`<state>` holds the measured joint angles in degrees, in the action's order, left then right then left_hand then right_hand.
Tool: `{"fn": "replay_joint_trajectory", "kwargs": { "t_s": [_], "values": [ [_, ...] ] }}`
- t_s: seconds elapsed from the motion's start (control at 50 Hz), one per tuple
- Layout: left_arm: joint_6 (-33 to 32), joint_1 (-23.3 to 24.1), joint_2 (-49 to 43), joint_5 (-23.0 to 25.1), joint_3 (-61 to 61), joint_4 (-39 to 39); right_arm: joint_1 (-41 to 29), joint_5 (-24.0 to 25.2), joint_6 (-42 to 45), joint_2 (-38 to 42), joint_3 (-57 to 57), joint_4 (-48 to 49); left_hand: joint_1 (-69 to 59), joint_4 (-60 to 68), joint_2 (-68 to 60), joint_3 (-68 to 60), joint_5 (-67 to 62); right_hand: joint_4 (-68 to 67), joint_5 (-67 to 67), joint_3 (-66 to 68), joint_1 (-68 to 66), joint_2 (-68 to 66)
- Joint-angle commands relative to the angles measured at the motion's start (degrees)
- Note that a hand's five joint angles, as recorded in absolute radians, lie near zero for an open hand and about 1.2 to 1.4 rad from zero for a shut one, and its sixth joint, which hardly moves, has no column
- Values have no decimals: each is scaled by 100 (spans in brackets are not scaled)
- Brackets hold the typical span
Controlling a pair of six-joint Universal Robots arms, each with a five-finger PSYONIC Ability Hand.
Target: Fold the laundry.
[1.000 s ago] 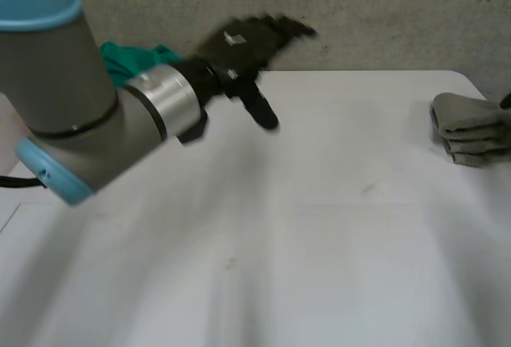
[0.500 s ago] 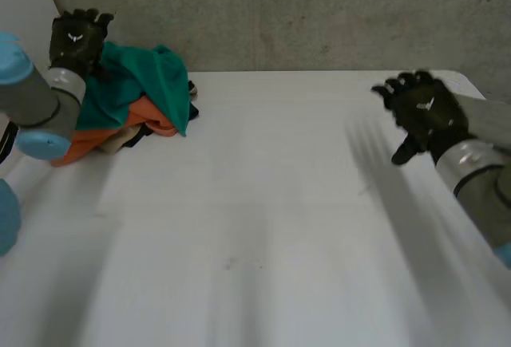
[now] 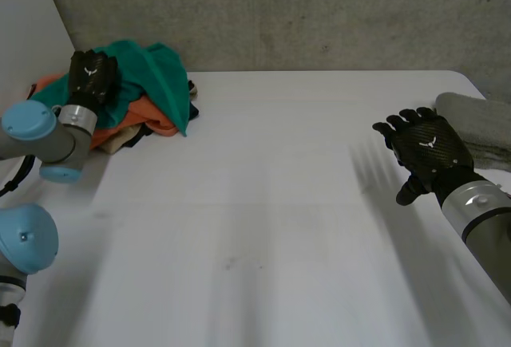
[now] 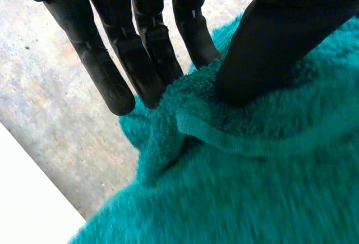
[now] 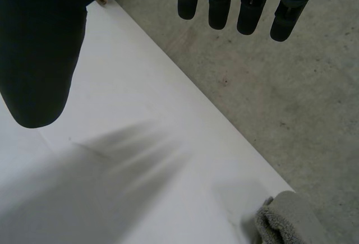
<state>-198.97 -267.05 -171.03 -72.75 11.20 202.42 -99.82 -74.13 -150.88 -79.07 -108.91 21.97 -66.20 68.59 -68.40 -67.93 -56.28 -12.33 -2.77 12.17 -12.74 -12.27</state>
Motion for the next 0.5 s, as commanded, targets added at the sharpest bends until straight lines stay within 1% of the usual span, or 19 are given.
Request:
{"fn": "replay_joint_trajectory", "kwargs": {
  "t_s": [0.02, 0.06, 0.08, 0.14, 0.16, 0.22, 0.24, 0.3, 0.36, 0.38, 0.44, 0.46, 0.5],
  "values": [
    [121, 460, 1654, -775, 1046, -36, -2, -14, -3, -56, 54, 0, -1380, 1141, -1160, -1207, -1372, 233, 277, -217, 274, 227],
    [191, 513, 2115, -785, 1515, -1, -2, -31, -12, -56, 71, 9, -1380, 1141, -1160, -1207, -1372, 233, 277, -217, 274, 227],
    [313, 557, 2639, -767, 2013, 34, -2, -40, -12, -56, 71, 9, -1380, 1141, -1160, -1207, -1372, 233, 277, -217, 274, 227],
    [630, 706, 3521, -758, 2754, 148, -11, -58, -21, -100, 80, 0, -1380, 1141, -1160, -1207, -1372, 233, 277, -217, 274, 227],
    [866, 890, 4046, -749, 3235, 262, -11, -66, -29, -109, 89, 0, -1380, 1141, -1160, -1207, -1372, 233, 277, -217, 274, 227],
    [1271, 1198, 4830, -732, 3966, 377, -2, -66, -56, -197, 98, 0, -1380, 1141, -1160, -1207, -1372, 233, 277, -217, 274, 227],
    [1464, 1382, 5225, -714, 4395, 395, -2, -75, -64, -232, 98, 0, -1380, 1141, -1160, -1207, -1372, 233, 277, -217, 274, 227],
    [1720, 1742, 5946, -583, 5275, 404, 7, -84, -108, -364, 124, 0, -1380, 1141, -1160, -1207, -1372, 233, 277, -217, 274, 227],
    [1747, 2016, 6326, -390, 5918, 377, 24, -101, -143, -434, 194, 0, -1380, 1141, -1160, -1207, -1372, 233, 277, -217, 274, 227],
    [1756, 2217, 6475, -276, 6373, 360, 24, -102, -144, -434, 221, 0, -1380, 1141, -1160, -1207, -1372, 233, 277, -217, 274, 227],
    [1747, 2551, 6538, -135, 7043, 368, 68, -110, -161, -452, 247, -8, -1380, 1141, -1160, -1207, -1372, 233, 277, -217, 274, 227],
    [1739, 2787, 6530, -82, 7437, 377, 86, -110, -161, -461, 247, -8, -1380, 1141, -1160, -1207, -1372, 233, 277, -217, 274, 227],
    [1730, 3035, 6494, -90, 7773, 369, 138, -102, -170, -461, 247, -8, -1380, 1141, -1160, -1207, -1372, 233, 277, -217, 274, 227]
  ]
}}
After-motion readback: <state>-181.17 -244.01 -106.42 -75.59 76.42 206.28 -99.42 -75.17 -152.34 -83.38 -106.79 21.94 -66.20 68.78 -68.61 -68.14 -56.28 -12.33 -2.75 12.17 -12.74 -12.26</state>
